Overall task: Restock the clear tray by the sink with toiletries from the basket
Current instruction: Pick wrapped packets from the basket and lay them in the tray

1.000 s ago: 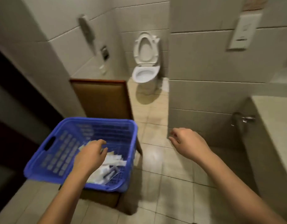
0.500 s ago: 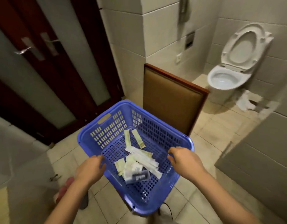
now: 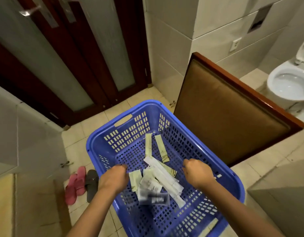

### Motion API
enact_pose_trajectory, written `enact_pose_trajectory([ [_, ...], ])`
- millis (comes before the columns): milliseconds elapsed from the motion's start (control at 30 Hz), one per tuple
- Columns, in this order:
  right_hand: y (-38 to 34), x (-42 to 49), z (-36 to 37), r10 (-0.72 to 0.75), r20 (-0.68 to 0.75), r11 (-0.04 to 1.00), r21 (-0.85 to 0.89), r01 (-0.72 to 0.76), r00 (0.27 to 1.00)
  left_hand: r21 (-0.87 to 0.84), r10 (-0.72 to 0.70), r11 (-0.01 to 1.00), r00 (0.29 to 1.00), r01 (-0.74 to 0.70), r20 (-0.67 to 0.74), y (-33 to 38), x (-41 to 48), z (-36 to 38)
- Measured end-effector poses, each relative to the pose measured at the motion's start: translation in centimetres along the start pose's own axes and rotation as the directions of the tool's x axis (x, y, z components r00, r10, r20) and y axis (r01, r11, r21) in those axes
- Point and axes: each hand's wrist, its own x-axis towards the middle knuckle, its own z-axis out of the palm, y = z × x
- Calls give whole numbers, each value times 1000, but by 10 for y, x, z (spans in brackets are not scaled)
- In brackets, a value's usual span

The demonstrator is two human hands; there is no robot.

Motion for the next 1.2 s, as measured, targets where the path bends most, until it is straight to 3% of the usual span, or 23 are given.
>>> enact_pose_trajectory([
  [233,-6,92,52,160,-1,983,92,-159,987,10,36,999,989,-38,145,-9,100,34],
  [400,-13,152,88,196,6,973,123,-196,980,2,98,995,974,-101,204,3,168,60],
  [933,-18,261,177,317,-17,913,278,-300,948,-123,38,992,979,-13,202,13,270,160],
  [1100,-23,266,181,411,86,852,317,-416,908,-206,6,978,977,39,214,28,281,164],
  [1200,-25,272,181,390,142,852,321,-415,910,-185,-31,981,983,64,179,35,291,166],
])
